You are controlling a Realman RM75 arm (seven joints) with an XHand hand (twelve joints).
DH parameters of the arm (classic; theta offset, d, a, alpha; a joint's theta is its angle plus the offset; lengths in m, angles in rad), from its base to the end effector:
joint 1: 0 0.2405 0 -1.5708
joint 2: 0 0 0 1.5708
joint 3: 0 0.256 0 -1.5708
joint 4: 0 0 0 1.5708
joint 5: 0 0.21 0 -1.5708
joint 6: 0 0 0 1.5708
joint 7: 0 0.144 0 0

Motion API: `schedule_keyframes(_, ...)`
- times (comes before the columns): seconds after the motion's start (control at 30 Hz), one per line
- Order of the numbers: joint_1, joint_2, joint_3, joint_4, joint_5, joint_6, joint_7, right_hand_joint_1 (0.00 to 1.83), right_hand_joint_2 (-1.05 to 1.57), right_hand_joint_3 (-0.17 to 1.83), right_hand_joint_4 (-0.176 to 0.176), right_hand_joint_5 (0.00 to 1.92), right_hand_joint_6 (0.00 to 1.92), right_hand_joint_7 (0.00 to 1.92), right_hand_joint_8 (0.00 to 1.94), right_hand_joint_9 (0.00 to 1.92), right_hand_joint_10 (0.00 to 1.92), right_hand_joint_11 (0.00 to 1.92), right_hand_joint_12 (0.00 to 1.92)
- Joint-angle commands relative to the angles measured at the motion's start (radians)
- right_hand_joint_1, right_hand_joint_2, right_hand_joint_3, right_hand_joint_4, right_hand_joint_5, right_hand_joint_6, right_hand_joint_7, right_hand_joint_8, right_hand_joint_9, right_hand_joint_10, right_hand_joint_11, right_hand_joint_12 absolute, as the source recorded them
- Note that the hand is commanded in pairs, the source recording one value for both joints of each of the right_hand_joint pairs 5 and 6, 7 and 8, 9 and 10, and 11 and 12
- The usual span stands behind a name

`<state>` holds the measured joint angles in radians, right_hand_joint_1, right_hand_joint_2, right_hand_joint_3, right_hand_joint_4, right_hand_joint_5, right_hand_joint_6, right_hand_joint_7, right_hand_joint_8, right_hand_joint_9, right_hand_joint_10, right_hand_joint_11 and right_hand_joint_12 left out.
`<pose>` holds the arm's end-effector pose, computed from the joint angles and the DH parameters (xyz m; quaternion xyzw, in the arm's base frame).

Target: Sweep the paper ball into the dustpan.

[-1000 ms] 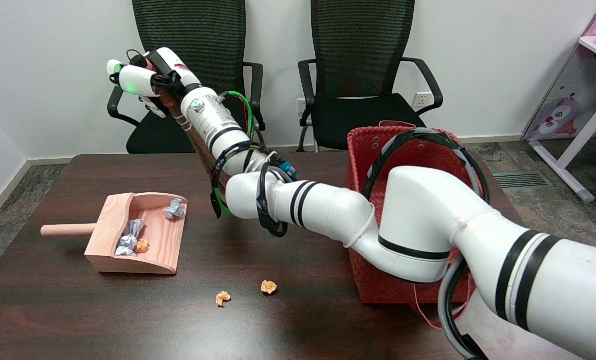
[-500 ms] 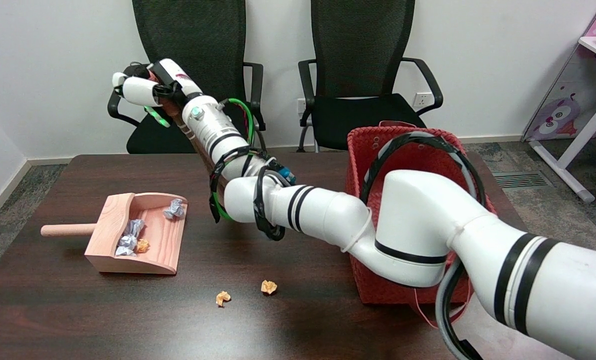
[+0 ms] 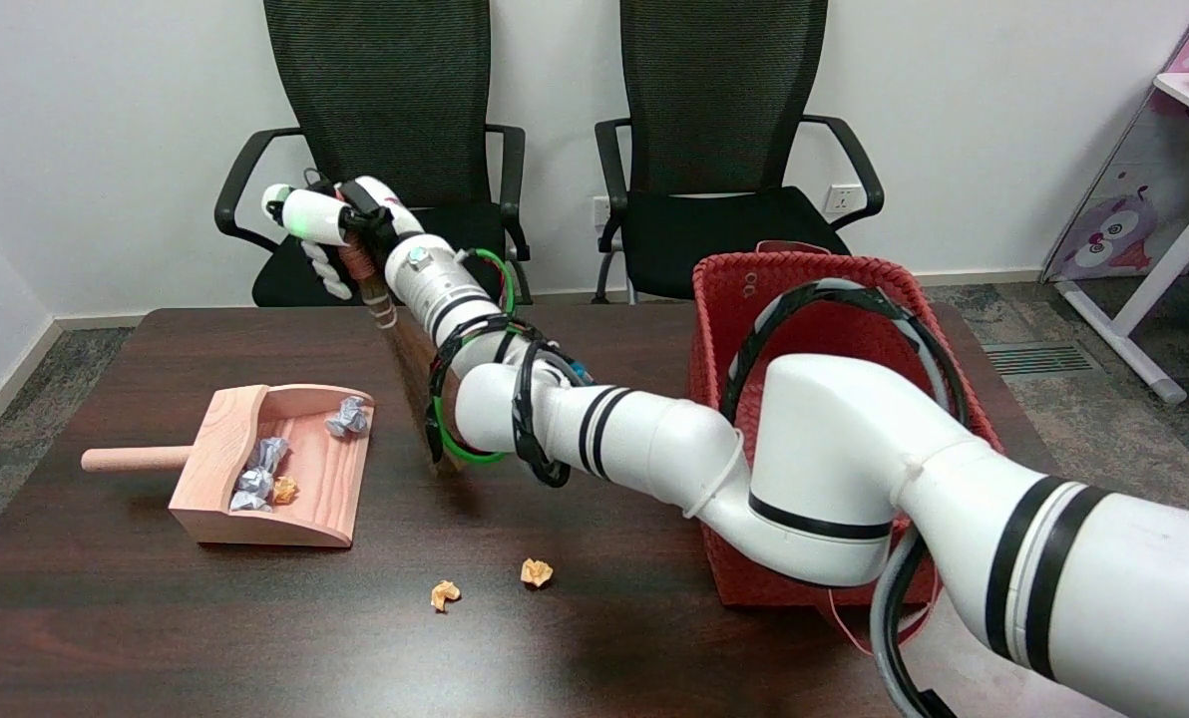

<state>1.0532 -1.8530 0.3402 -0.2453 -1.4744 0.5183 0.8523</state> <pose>-0.1906 -0.5205 0.0333 0.5855 -0.5212 0.4336 0.4444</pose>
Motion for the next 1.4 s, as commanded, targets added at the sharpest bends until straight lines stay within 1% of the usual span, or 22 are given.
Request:
schedule_keyframes(0.03,-0.019,-0.065,-0.004,0.007,0.075,-0.146,0.232,0.8,1.3,1.28,0.016,1.92,1.92,1.92,1.92,1.92,1.92,1.92,1.92)
schedule_keyframes(0.2,-0.022,-0.078,0.0,0.035,0.077,-0.142,0.251,0.8,1.34,1.31,0.015,1.92,1.92,1.92,1.92,1.92,1.92,1.92,1.92)
schedule_keyframes(0.67,-0.009,-0.092,-0.006,-0.007,0.075,-0.111,0.273,0.8,1.32,1.38,0.014,1.92,1.92,1.92,1.92,1.92,1.92,1.9,1.9)
schedule_keyframes(0.87,-0.025,-0.085,-0.008,-0.084,0.074,-0.119,0.37,0.8,1.32,1.38,0.014,1.92,1.92,1.92,1.92,1.92,1.92,1.88,1.88)
schedule_keyframes(0.97,-0.041,-0.045,-0.008,-0.186,0.064,-0.085,0.364,0.8,1.32,1.39,0.015,1.92,1.92,1.92,1.92,1.92,1.92,1.87,1.87)
schedule_keyframes(1.03,-0.06,-0.007,-0.015,-0.252,0.039,-0.055,0.348,0.81,1.29,1.4,0.012,1.92,1.92,1.92,1.92,1.92,1.92,1.91,1.91)
schedule_keyframes(1.17,-0.124,0.075,-0.013,-0.391,-0.07,0.068,0.261,0.8,1.29,1.28,0.012,1.92,1.92,1.92,1.92,1.92,1.92,1.92,1.92)
schedule_keyframes(1.27,-0.167,0.134,-0.004,-0.502,-0.112,0.157,0.173,0.78,1.39,1.33,0.022,1.92,1.92,1.92,1.92,1.92,1.92,1.92,1.92)
schedule_keyframes(1.4,-0.241,0.196,0.004,-0.632,-0.107,0.259,0.041,0.76,1.56,1.43,0.044,1.92,1.92,1.92,1.92,1.92,1.92,1.92,1.92)
